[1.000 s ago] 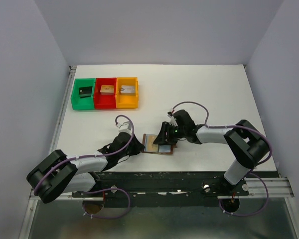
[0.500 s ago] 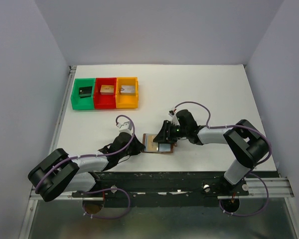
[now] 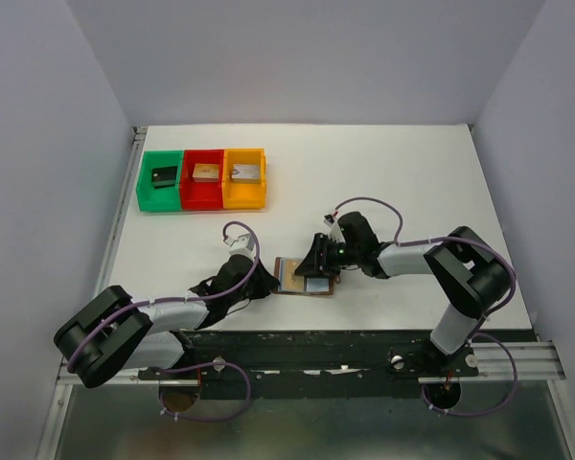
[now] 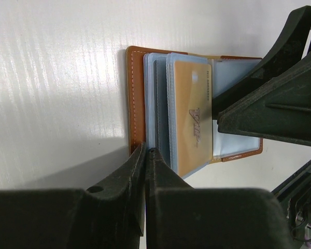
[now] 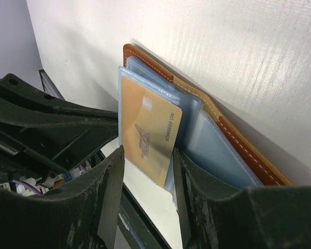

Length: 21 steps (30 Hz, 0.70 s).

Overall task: Take the credit cards out of the card holder
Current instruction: Remove the credit card from the card holder.

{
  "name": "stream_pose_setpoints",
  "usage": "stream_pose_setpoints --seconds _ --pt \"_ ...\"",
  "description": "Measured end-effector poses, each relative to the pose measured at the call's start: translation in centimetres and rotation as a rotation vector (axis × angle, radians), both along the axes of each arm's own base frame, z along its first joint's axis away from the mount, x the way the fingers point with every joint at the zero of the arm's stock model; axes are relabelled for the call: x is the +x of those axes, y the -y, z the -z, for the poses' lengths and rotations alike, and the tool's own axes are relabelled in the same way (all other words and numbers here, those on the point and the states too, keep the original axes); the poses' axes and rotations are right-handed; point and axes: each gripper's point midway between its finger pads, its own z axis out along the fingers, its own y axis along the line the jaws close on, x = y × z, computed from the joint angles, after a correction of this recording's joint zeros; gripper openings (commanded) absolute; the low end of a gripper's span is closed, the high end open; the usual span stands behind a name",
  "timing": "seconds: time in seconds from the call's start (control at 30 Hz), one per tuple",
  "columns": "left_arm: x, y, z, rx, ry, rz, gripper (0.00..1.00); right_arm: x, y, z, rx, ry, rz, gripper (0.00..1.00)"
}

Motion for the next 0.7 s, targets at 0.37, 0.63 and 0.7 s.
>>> stream_pose_setpoints --seconds 0.37,0.63,0.7 --pt "0.02 -0.03 0.00 0.001 0.001 -0.001 0.17 0.02 -0.13 0.26 0.015 -0.017 -0.011 0.51" --pt "-0.22 -0.61 -0.27 0.020 0.003 -0.008 0.27 0.21 0.06 0.24 -0.033 -0.009 -0.036 0.51" --pt "-0.24 -0.79 -0.61 0.025 0.014 -0.008 0.27 0.19 0.15 0.26 -0.046 -0.008 -0.042 0.51"
